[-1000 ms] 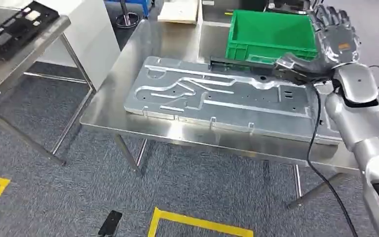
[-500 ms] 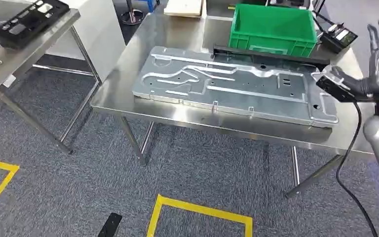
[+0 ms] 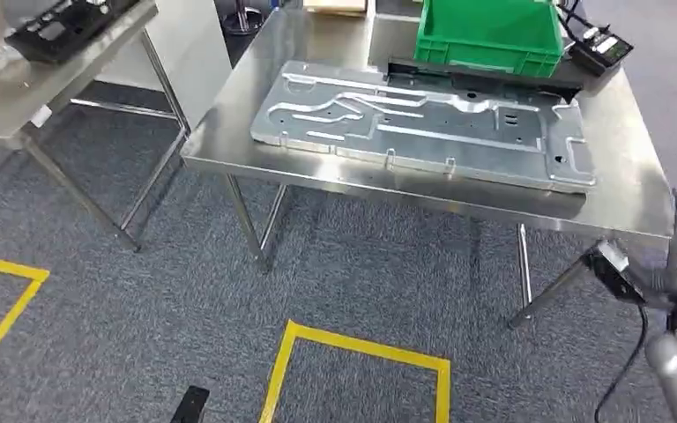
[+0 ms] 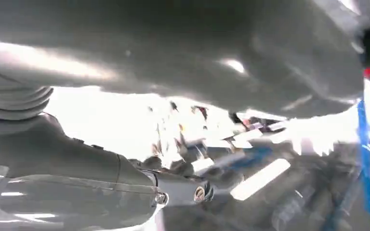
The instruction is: Take the parts from the cabinet and place them on the table.
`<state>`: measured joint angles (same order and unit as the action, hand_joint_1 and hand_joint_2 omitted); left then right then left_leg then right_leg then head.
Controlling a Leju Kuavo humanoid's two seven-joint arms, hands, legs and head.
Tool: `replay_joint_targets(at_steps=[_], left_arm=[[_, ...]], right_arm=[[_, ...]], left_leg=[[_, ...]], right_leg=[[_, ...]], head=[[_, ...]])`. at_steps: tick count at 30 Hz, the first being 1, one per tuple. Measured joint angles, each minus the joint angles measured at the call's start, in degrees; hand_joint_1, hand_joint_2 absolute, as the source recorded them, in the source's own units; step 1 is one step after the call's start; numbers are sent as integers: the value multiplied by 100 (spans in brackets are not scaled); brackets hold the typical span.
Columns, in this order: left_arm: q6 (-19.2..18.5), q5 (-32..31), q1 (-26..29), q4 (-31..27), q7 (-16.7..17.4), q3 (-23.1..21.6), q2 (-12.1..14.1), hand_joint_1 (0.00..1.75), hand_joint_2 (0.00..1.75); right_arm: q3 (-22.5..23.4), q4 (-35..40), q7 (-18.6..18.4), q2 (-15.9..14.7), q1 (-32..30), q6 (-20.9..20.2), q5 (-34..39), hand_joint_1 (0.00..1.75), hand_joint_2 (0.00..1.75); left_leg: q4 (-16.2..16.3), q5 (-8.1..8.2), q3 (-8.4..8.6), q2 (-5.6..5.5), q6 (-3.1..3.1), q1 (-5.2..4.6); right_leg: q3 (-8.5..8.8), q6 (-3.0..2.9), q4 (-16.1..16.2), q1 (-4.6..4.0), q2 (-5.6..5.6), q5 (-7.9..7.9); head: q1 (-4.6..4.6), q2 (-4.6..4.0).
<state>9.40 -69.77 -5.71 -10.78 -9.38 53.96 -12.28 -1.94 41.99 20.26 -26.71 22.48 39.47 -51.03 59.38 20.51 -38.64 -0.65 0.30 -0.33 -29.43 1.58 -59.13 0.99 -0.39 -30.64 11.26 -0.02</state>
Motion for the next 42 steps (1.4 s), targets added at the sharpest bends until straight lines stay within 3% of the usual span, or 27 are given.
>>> replay_joint_targets(at_steps=[2,5,6,7,8,9,11,12,13,14,17,18,21,22,23,24,26,27,28,29,30,33,36,38,39,41,42], left_arm=[[0,-17,38,0,20,4,4,0,0],[0,-37,35,0,68,7,4,0,0],[0,-39,35,0,81,7,4,0,0],[0,-44,35,0,96,7,4,0,0],[0,-50,35,0,120,4,4,0,0],[0,-57,34,0,142,7,4,0,0],[0,-61,8,0,164,7,7,0,0],[2,-61,-24,-2,184,7,9,0,0],[4,-61,-41,-4,195,7,33,0,0],[15,-61,-62,-4,192,7,33,0,0],[22,-72,-50,-4,173,7,33,0,0],[22,-92,-34,-2,162,7,33,0,0],[31,-173,-11,-2,149,13,37,0,0],[31,-203,-10,-2,151,13,35,0,0],[20,-245,-11,-2,168,11,35,0,0],[7,-282,-11,-2,195,9,35,0,0],[-22,-321,-7,-2,232,4,35,0,0],[-35,-343,-13,-2,256,0,37,0,0],[-35,-356,-19,-4,280,-7,53,0,0],[-35,-394,-18,-4,293,-24,57,0,0],[-37,-413,-27,-4,299,-35,63,0,0],[-42,-485,-26,-4,321,-70,74,0,0],[-52,-549,-33,-4,374,-136,74,0,0],[-50,-603,-40,-4,439,-179,74,0,0],[-50,-629,-45,-4,465,-188,77,0,175],[-50,-647,-58,-4,501,-225,77,0,175],[-50,-654,-74,-4,509,-243,77,0,175]], right_arm=[[367,-11,85,177,-309,9,76,0,0],[918,-85,199,450,-739,-31,223,0,0],[1115,-172,240,556,-837,-24,255,0,0],[1272,-243,256,651,-933,-26,258,0,0],[1407,-346,244,767,-1004,-70,262,0,0],[1526,-500,240,845,-1028,-129,266,0,0],[1707,-742,231,973,-1059,-157,310,0,0],[1833,-886,214,1066,-1059,-188,347,0,0],[1911,-950,205,1125,-1069,-199,375,0,0],[1983,-1074,194,1188,-1055,-236,413,0,0],[2304,-1638,94,1453,-1103,-554,607,0,0],[2395,-1793,48,1543,-1163,-718,698,0,0],[2669,-2125,-156,1763,-1308,-1135,870,0,0],[2760,-2254,-254,1845,-1353,-1268,914,0,0],[2849,-2366,-386,1940,-1416,-1403,944,0,0],[2919,-2455,-512,2035,-1480,-1506,975,0,0],[3042,-2581,-724,2183,-1595,-1664,1010,0,0],[3088,-2636,-858,2260,-1622,-1756,1021,0,0],[3145,-2689,-1000,2352,-1634,-1856,1038,0,0],[3197,-2721,-1142,2411,-1652,-1981,1058,0,0],[3236,-2799,-1289,2530,-1684,-2152,1099,0,0],[3365,-2920,-1630,2723,-1820,-2465,1204,0,0],[3455,-2979,-1858,2867,-1841,-2662,1213,0,0],[3461,-3016,-2025,2959,-1852,-2763,1198,0,0],[3461,-3034,-2116,3005,-1855,-2800,1178,0,0],[3463,-3058,-2228,3071,-1860,-2833,1149,0,0],[3463,-3062,-2271,3095,-1855,-2842,1136,0,0]], left_leg=[[40,2,-72,14,-72,24],[914,1096,-307,27,-182,53],[1275,1319,-342,30,-204,62],[1611,1397,-347,31,-215,65],[1767,1279,-270,31,-211,64],[1683,1061,-97,30,-191,61],[1005,705,519,27,-101,29],[428,815,959,19,-8,1],[-146,1129,1286,24,64,-14],[-374,1171,1385,24,43,-36],[-448,964,1300,29,171,-73],[-567,800,1275,60,177,7],[-615,514,1000,57,227,-11],[-598,435,879,65,217,-12],[-566,357,746,72,206,-7],[-527,297,622,81,187,4],[-408,198,356,91,115,42],[-317,166,244,92,69,51],[-215,163,143,93,28,12],[-147,135,79,134,-7,23],[-140,60,48,129,-48,15],[-180,23,-12,122,-120,92],[907,817,-385,117,-230,100],[1663,1088,-593,117,-229,98],[1654,1028,-524,113,-199,87],[917,690,17,103,-47,31],[392,528,358,83,83,-18]], right_leg=[[-125,-114,14,60,-36,133],[-388,-204,14,52,-37,353],[-470,-202,13,45,-38,421],[-572,-201,6,35,-37,492],[-680,-198,-2,28,-37,572],[-776,-197,-2,16,-35,643],[-942,-185,-4,-14,-23,788],[-1004,-182,-10,-9,-22,870],[-1029,-146,5,-23,-18,935],[-1015,-111,24,2,-24,987],[-953,13,240,20,-30,1247],[-984,16,211,42,-16,1171],[-1214,43,-695,27,15,-50],[-1261,61,-1129,28,16,-279],[-1266,82,-1487,35,15,-249],[-1193,97,-1619,50,15,-50],[-747,141,-1260,91,13,363],[-383,175,-833,122,10,332],[95,221,-286,159,8,74],[352,148,234,117,47,-161],[261,54,216,108,41,-159],[206,-88,168,103,15,-86],[104,-237,167,69,8,8],[41,-281,162,15,9,61],[-2,-295,161,-18,17,89],[-28,-313,156,-99,37,118],[-24,-322,157,-135,42,125]], head=[[2,0],[2,0],[2,0],[4,0],[2,0],[2,0],[2,0],[2,0],[0,0],[4,0],[4,0],[4,0],[2,0],[2,0],[4,0],[2,0],[2,0],[4,0],[-2,0],[2,0],[-2,0],[-2,0],[0,0],[0,0],[0,0],[0,0],[0,0]])
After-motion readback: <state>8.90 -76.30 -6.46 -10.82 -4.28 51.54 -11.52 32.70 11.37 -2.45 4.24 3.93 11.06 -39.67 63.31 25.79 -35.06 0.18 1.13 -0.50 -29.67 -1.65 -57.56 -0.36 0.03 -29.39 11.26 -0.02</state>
